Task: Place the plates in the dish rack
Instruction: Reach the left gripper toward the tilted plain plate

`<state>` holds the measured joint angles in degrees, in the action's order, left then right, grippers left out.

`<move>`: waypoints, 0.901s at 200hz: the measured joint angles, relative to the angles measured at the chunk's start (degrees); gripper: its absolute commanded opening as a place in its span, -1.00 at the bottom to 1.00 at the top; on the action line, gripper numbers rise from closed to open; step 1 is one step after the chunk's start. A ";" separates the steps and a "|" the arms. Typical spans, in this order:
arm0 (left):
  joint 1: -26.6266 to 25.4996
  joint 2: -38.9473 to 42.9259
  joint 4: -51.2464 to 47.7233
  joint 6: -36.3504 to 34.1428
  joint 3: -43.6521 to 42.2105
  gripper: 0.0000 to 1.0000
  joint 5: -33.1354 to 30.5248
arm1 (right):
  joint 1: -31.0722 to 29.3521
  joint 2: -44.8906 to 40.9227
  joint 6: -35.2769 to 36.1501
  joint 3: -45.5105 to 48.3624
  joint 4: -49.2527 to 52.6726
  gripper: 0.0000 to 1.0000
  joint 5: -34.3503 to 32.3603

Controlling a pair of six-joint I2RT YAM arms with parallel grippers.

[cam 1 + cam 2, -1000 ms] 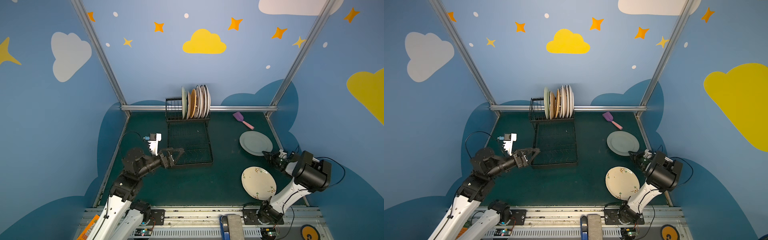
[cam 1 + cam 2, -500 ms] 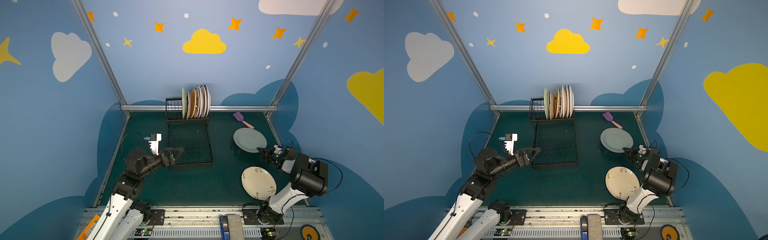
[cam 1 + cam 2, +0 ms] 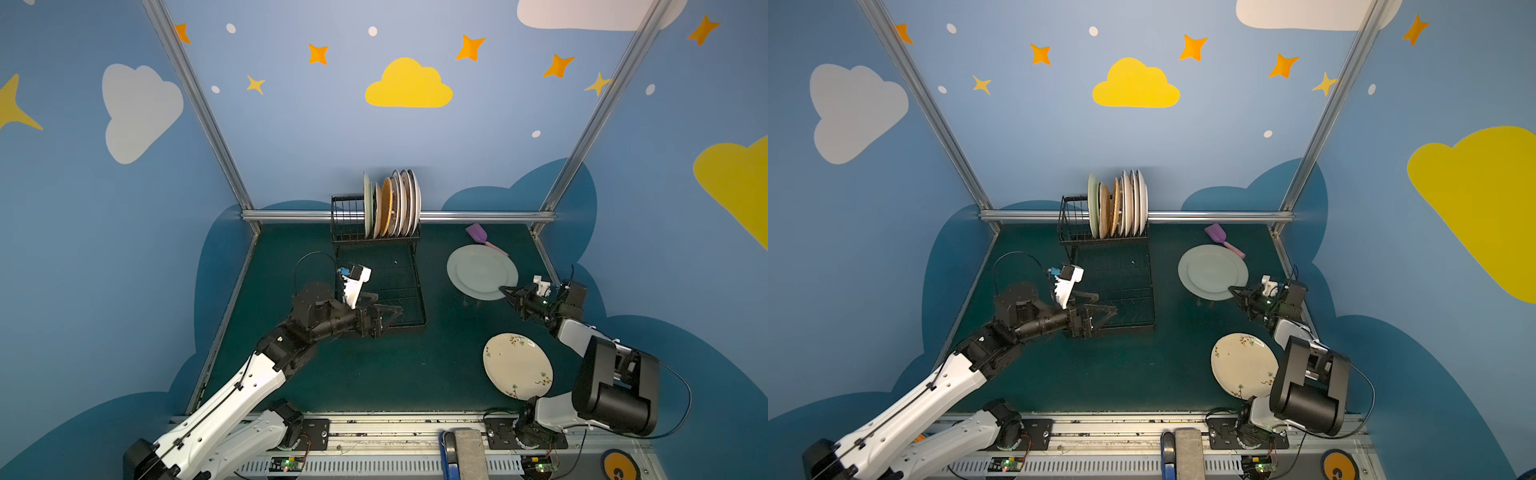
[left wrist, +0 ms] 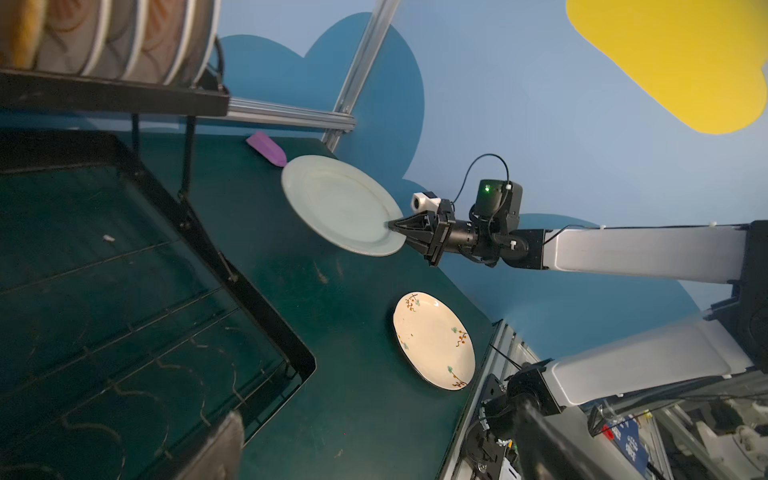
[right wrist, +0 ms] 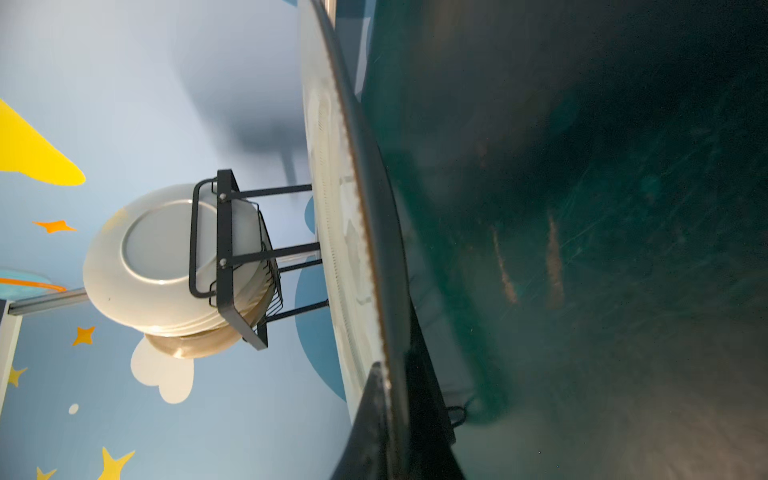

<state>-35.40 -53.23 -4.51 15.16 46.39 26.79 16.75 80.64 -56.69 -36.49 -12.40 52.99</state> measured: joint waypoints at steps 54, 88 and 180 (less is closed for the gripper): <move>-7.91 -9.09 -2.43 -14.91 8.68 1.00 -6.25 | -6.08 -6.43 2.95 -3.41 12.17 -1.00 0.35; -15.28 -14.14 -4.02 -28.57 12.41 1.00 -12.90 | -9.51 -8.17 2.80 -3.91 16.59 -1.00 1.27; -26.93 -25.07 2.10 -61.77 11.85 0.86 -31.34 | -17.03 -8.35 -1.95 -7.15 20.33 -1.00 1.60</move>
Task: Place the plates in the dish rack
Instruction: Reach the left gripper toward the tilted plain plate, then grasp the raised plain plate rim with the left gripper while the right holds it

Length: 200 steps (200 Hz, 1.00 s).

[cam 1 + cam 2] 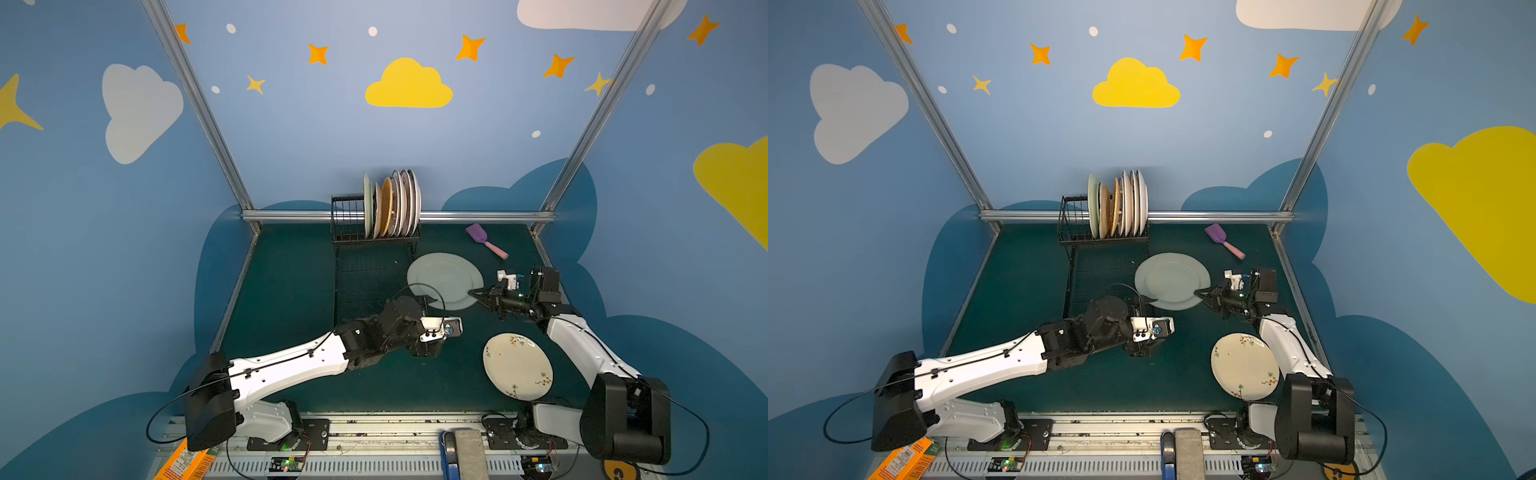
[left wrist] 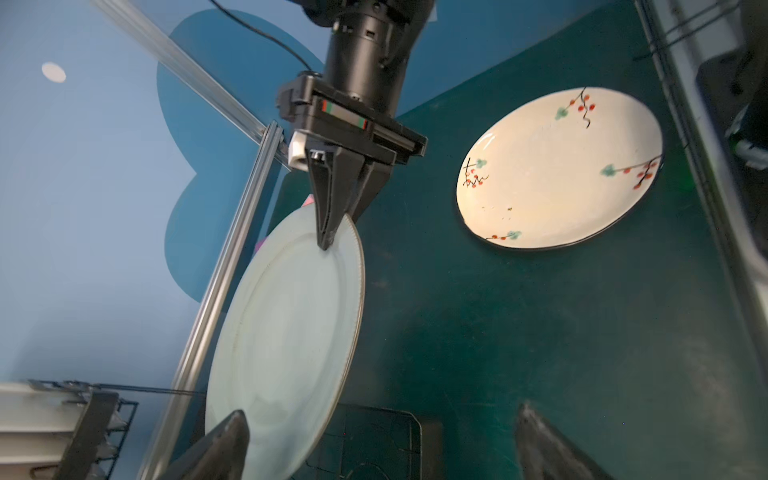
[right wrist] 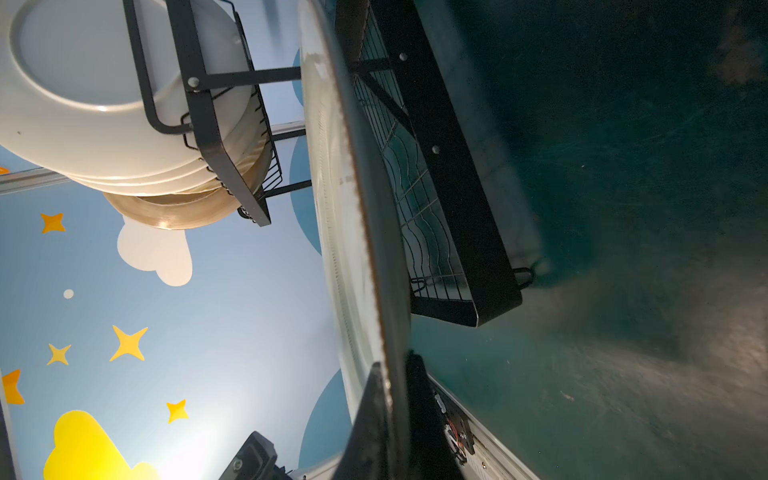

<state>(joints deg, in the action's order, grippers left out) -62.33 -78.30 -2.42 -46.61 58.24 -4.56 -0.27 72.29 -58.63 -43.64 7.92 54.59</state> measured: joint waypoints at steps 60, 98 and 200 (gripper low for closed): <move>-2.34 -8.85 8.66 -13.66 -0.33 0.30 -13.09 | -1.88 -0.02 -1.55 -1.60 0.61 -1.00 0.31; -2.84 -13.99 13.86 -18.23 0.70 -0.14 -19.80 | -2.19 -0.13 -1.38 -1.92 1.68 -1.00 -0.55; -3.54 -20.28 21.11 -22.18 4.50 -0.92 -30.29 | -4.20 -2.10 0.35 -2.45 2.69 -1.00 -1.40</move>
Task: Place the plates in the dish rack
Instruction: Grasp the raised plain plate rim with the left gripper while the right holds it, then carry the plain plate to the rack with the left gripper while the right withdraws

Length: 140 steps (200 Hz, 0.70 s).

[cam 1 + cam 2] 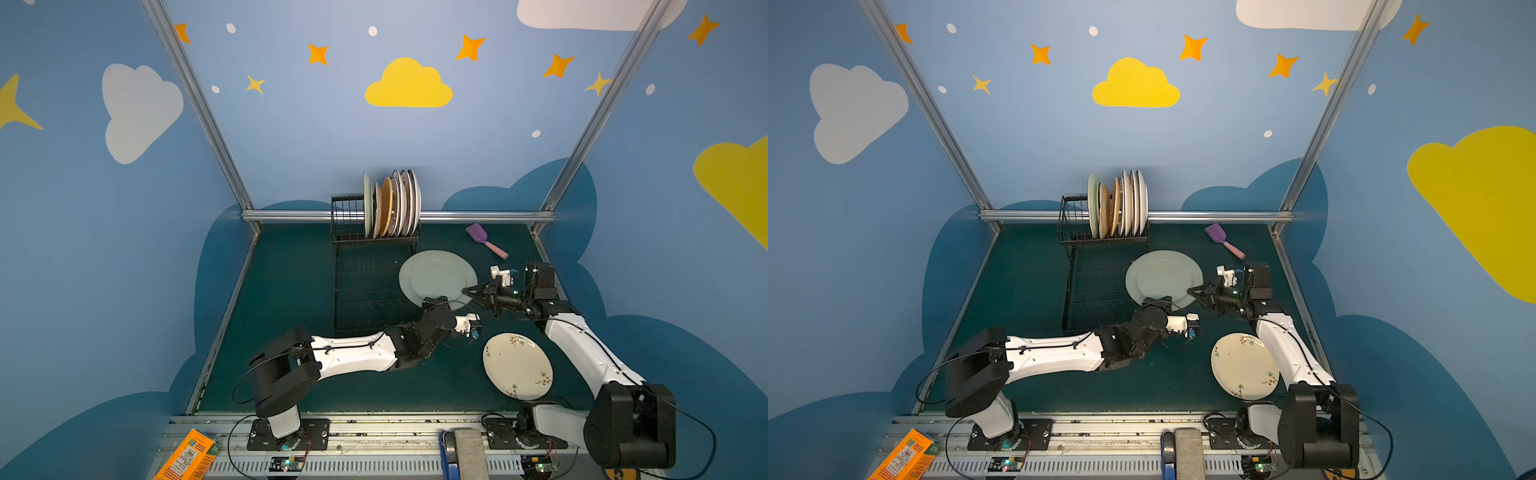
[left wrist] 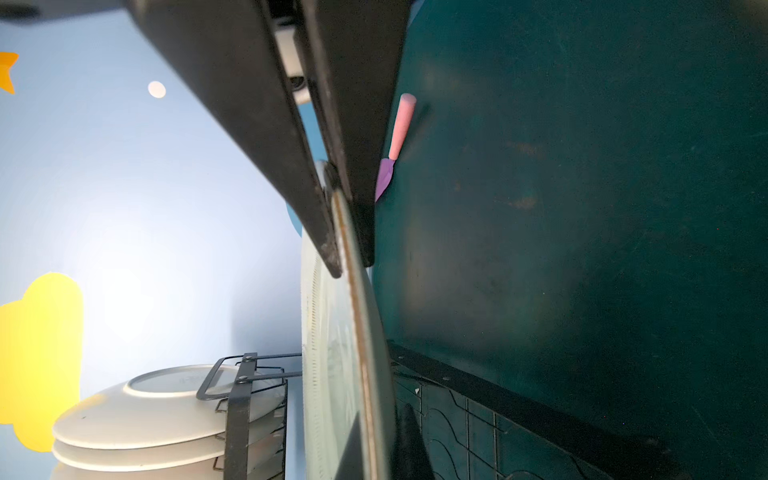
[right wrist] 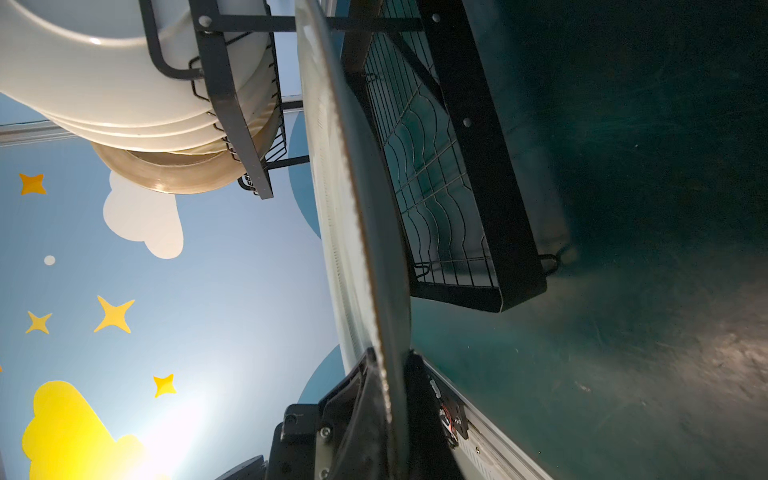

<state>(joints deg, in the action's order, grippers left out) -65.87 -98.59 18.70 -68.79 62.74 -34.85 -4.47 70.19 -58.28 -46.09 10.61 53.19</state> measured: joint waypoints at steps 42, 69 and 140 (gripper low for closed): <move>-1.25 4.15 -2.78 2.08 -1.05 -0.93 -1.44 | -1.77 -2.10 0.66 -2.03 1.68 -0.25 0.04; -2.29 9.14 -6.64 6.05 -2.84 -0.93 -1.53 | -2.51 -4.00 2.03 -5.31 2.45 0.07 0.00; -2.82 27.58 -28.28 28.74 -4.59 -0.93 2.93 | -2.54 -7.08 7.78 -12.22 3.93 0.68 -3.30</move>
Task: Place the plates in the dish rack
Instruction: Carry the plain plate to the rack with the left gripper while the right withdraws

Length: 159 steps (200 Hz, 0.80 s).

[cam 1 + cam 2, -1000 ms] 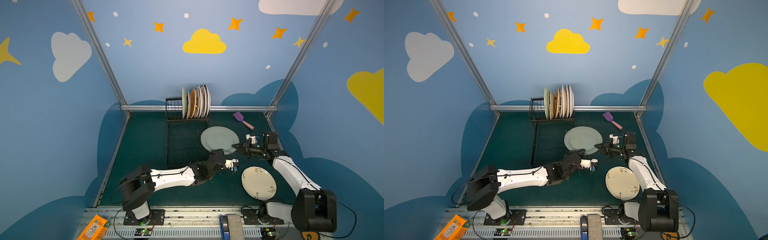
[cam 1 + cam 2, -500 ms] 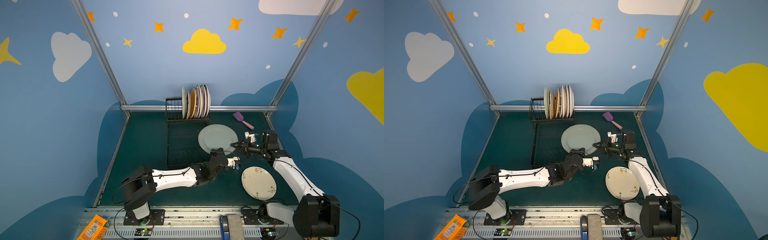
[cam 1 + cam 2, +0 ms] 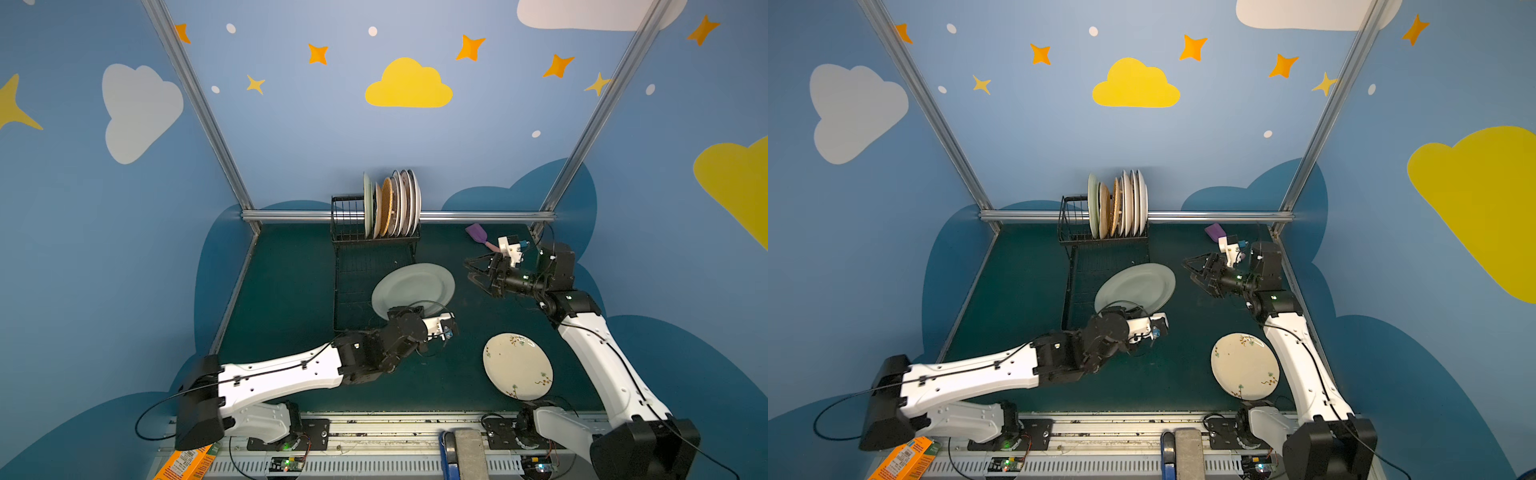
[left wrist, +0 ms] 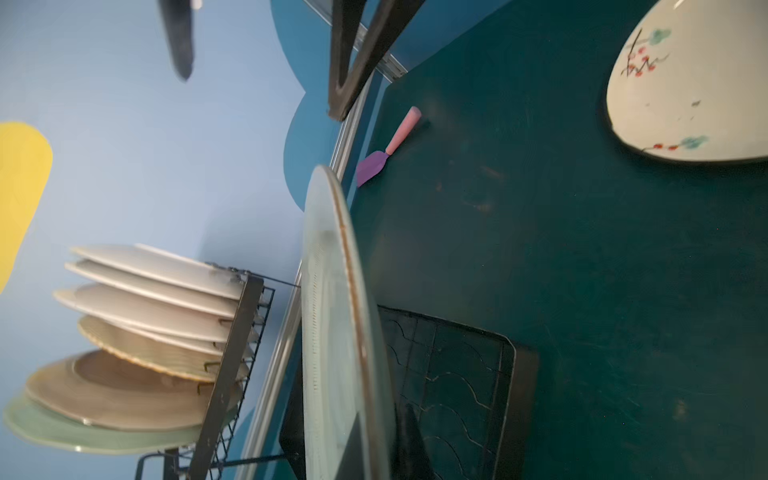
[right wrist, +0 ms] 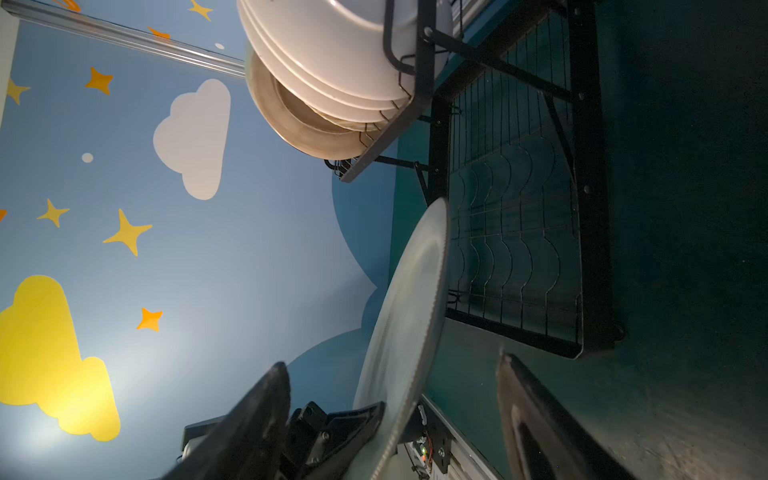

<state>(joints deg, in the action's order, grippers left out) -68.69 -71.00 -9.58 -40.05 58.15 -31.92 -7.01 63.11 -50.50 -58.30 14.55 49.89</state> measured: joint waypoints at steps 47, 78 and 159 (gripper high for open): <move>2.14 13.31 -9.86 19.80 2.01 -0.93 -1.05 | -1.40 -9.01 1.73 3.54 -6.32 0.72 -3.76; 4.63 15.52 -15.85 30.71 8.52 -0.93 -3.87 | -4.17 -10.29 3.72 4.44 -7.21 0.73 -6.19; 25.33 10.82 -25.73 49.77 30.38 -0.93 3.54 | -13.42 -5.09 7.91 7.56 -10.23 0.73 -8.50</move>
<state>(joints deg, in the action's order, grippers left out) -43.35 -60.18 -35.31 9.72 88.53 -28.38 -20.43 58.02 -42.59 -50.74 4.32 41.39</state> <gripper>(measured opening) 0.085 0.864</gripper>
